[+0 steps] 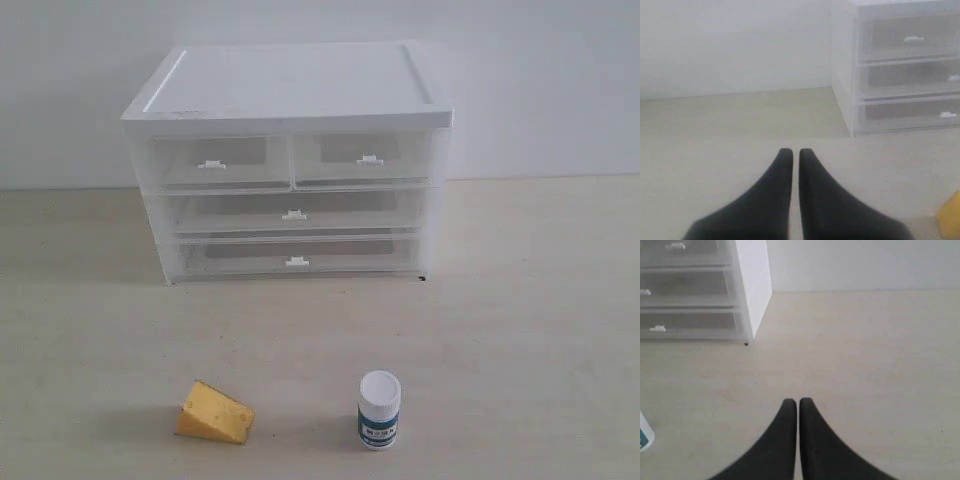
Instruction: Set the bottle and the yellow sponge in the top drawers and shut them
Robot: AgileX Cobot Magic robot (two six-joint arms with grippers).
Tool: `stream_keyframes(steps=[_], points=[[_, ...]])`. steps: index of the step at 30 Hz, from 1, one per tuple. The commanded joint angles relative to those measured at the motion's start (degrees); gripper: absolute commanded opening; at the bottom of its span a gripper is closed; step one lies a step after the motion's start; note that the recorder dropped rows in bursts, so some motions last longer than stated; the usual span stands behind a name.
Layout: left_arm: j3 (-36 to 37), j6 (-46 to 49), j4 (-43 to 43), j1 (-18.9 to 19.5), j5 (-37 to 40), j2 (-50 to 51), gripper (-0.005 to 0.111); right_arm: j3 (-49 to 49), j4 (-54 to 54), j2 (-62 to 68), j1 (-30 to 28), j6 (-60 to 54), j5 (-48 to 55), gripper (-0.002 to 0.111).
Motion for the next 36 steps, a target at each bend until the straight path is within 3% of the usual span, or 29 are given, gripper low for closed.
stream_keyframes(steps=[1, 13, 15, 18, 22, 27, 32, 36], points=[[0.16, -0.19, -0.04, 0.14, -0.40, -0.18, 0.004, 0.00, 0.00, -0.24, -0.19, 0.00, -5.74, 0.000], [0.16, -0.19, -0.04, 0.14, -0.40, -0.18, 0.004, 0.00, 0.00, -0.24, -0.06, 3.35, -34.01, 0.000], [0.16, -0.19, -0.04, 0.14, -0.40, -0.18, 0.004, 0.00, 0.75, -0.24, -0.06, 10.40, -37.52, 0.000], [0.16, -0.19, -0.04, 0.14, -0.40, -0.18, 0.004, 0.00, 0.99, -0.24, -0.06, 31.33, -39.24, 0.000], [0.16, -0.19, -0.04, 0.14, -0.40, -0.18, 0.004, -0.02, -9.49, 0.08, -0.06, 36.42, -43.60, 0.000], [0.16, -0.19, -0.04, 0.14, -0.40, -0.18, 0.004, -4.85, -21.18, 9.88, -0.06, 44.46, -49.99, 0.000], [0.16, -0.19, -0.04, 0.14, -0.40, -0.18, 0.004, -8.18, -22.36, 24.76, -0.06, 44.41, -60.99, 0.000], [0.16, -0.19, -0.04, 0.14, -0.40, -0.18, 0.004, -11.31, -30.90, 39.39, -0.06, 43.69, -65.96, 0.000]])
